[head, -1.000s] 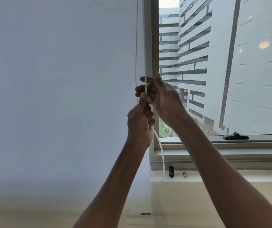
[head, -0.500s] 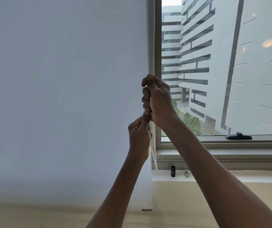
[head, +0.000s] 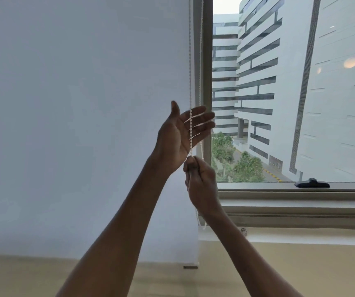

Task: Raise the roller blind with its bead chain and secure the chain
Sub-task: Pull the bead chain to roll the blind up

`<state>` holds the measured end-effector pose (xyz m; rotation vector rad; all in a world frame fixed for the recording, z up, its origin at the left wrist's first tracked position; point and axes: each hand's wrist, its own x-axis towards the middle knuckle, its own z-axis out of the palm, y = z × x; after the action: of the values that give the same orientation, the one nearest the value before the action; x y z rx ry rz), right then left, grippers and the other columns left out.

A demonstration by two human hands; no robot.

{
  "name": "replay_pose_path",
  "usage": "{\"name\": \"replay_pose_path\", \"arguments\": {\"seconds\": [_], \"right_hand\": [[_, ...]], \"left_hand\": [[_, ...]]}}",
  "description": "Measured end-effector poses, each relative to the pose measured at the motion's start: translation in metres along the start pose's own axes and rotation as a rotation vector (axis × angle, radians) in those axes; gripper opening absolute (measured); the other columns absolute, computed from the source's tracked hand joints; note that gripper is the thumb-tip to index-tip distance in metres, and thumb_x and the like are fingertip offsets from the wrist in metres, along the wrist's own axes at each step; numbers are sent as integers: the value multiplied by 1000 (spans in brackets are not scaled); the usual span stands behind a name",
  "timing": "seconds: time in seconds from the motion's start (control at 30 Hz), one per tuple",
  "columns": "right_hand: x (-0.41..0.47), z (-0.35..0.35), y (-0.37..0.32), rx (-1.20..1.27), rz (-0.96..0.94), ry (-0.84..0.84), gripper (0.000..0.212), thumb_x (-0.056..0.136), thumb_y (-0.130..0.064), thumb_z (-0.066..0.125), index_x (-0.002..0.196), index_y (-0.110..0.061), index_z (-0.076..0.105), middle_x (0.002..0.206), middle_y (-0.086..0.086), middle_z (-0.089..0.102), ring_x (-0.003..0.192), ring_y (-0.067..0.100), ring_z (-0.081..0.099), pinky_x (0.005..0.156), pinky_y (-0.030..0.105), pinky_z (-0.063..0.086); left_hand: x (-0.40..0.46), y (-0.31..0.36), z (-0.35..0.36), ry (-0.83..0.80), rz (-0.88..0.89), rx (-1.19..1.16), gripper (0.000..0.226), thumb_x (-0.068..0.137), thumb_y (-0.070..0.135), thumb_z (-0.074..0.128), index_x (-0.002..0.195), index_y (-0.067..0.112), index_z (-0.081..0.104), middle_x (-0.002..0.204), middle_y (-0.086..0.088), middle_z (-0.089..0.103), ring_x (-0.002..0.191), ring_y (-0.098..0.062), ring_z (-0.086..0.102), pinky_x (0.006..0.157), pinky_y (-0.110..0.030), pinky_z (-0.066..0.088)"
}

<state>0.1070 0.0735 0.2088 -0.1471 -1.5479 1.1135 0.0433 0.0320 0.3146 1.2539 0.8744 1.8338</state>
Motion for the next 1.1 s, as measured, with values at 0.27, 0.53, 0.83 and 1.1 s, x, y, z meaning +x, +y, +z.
{"name": "replay_pose_path", "arguments": {"seconds": [0.27,0.53,0.83,1.1], "right_hand": [[7,-7,8,40,69,-28,32,94,-15,41,62,-22,40,53,-4,29,47,13,22,44,29,18],[21,-27,-2,-146,47,-216,37,103,-16,43,70,-24,55,58,1,43,51,9,35,49,27,30],[79,-23,-66,259,159,-250,45,105,-37,30,117,-5,59,82,10,67,69,21,60,66,31,48],[68,-5,-59,524,268,-130,38,102,-36,45,77,-18,67,45,-9,25,36,7,16,36,15,16]], "left_hand": [[8,-13,13,185,71,-201,46,99,52,42,64,23,47,48,11,25,46,-8,7,36,-20,8],[2,-15,12,356,198,-56,44,97,40,54,59,19,49,46,8,29,37,-5,20,38,-21,13],[-32,-78,11,460,186,75,48,96,37,58,51,22,50,43,7,32,34,-7,25,36,-16,22],[-49,-103,3,406,144,103,49,98,35,53,52,18,43,43,6,27,35,-8,19,37,-19,17]]}}
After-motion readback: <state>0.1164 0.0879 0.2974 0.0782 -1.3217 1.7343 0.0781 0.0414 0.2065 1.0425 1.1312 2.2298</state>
